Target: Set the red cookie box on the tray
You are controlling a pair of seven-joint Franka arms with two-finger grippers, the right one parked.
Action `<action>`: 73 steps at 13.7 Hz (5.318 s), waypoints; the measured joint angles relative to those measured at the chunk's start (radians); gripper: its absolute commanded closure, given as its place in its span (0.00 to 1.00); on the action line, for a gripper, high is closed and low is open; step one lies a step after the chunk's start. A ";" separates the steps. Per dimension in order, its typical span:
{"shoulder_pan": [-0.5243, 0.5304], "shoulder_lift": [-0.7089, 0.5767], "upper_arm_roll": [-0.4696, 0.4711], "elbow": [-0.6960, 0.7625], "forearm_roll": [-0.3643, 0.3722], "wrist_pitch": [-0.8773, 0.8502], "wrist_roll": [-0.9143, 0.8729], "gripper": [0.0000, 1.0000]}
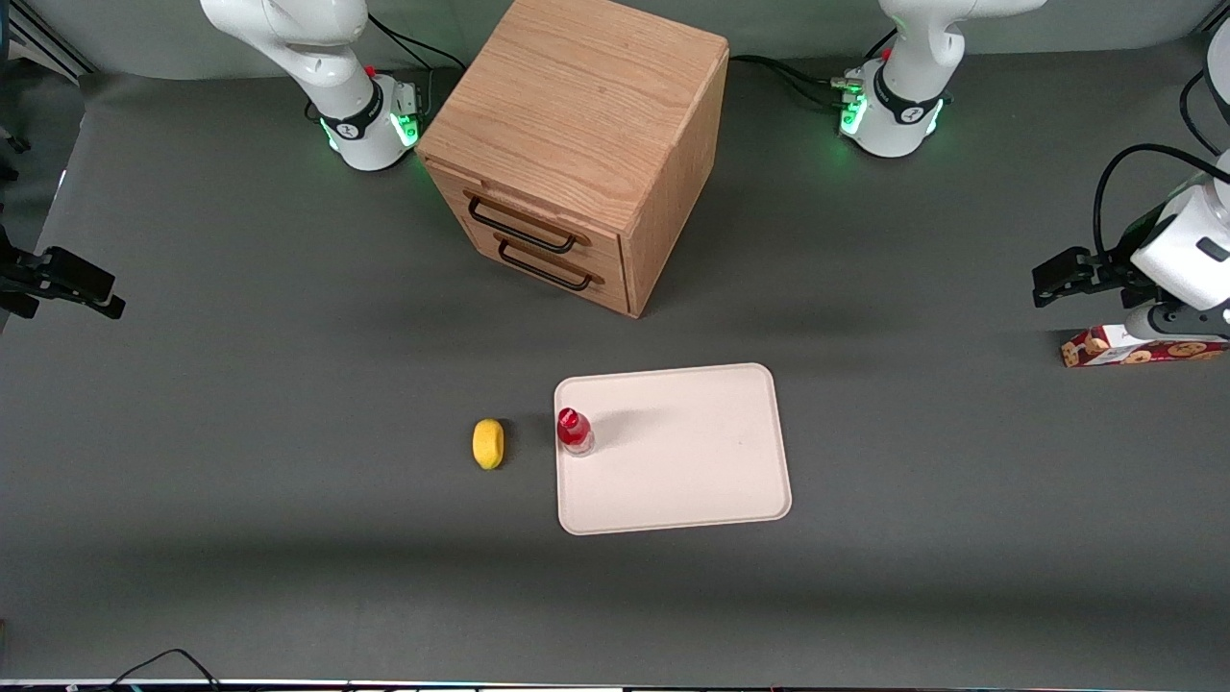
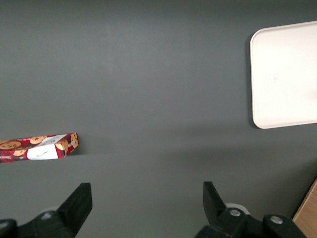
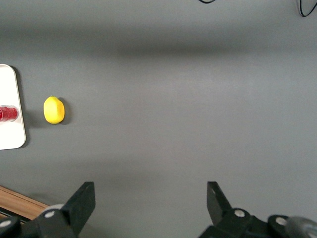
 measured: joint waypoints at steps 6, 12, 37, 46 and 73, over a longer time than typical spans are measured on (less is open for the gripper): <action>0.000 0.001 -0.002 0.000 -0.001 -0.021 0.001 0.00; -0.002 0.001 -0.005 0.000 -0.003 -0.041 0.000 0.00; 0.424 0.049 0.016 -0.209 0.086 0.215 1.249 0.00; 0.625 0.214 0.014 -0.293 0.083 0.500 1.817 0.00; 0.745 0.388 -0.004 -0.410 -0.084 0.801 2.144 0.33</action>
